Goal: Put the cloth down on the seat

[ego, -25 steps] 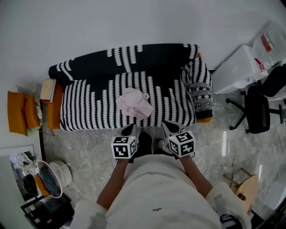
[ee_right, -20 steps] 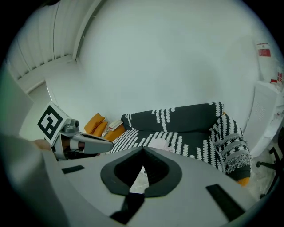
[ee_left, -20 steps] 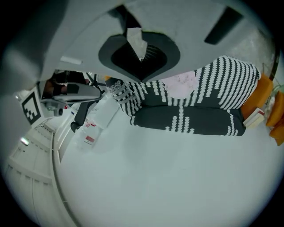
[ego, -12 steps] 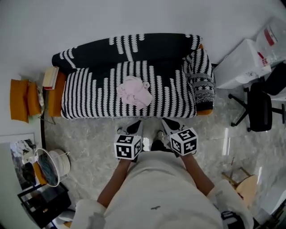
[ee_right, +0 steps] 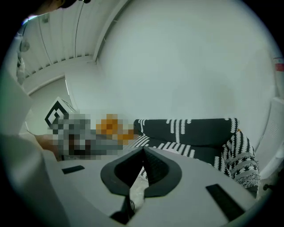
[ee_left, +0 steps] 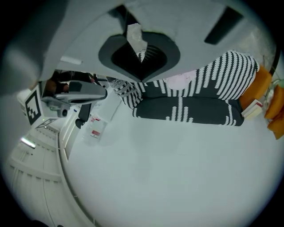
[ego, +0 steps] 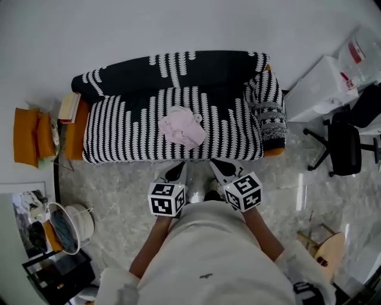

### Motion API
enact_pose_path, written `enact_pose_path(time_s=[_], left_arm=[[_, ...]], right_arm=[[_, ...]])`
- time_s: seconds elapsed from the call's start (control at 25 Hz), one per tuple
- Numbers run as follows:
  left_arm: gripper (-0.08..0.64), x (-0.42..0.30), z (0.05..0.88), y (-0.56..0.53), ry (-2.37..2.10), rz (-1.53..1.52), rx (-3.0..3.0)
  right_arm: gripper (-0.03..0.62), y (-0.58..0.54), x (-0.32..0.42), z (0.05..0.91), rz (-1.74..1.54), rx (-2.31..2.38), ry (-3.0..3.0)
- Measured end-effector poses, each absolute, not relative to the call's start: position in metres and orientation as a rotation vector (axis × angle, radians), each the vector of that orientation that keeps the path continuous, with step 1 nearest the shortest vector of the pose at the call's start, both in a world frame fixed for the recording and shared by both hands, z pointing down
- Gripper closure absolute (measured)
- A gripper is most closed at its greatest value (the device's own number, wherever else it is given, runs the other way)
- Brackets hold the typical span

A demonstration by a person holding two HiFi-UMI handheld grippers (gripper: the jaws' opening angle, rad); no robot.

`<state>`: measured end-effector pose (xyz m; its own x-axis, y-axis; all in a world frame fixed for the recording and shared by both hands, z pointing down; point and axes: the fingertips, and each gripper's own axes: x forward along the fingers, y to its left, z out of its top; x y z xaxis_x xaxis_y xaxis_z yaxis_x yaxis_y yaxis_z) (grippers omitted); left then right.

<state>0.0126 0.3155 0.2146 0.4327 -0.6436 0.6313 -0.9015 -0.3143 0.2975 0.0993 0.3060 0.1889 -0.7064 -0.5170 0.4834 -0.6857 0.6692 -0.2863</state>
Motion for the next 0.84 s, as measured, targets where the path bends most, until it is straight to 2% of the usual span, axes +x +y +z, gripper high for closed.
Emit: enact_pose_path(time_s=[0.84], left_arm=[[0.548,0.030,0.228,0.332,-1.301,0.581,2.032]], right_arm=[[0.584,0.321,0.116,0.201,0.659,0.907,-2.515]])
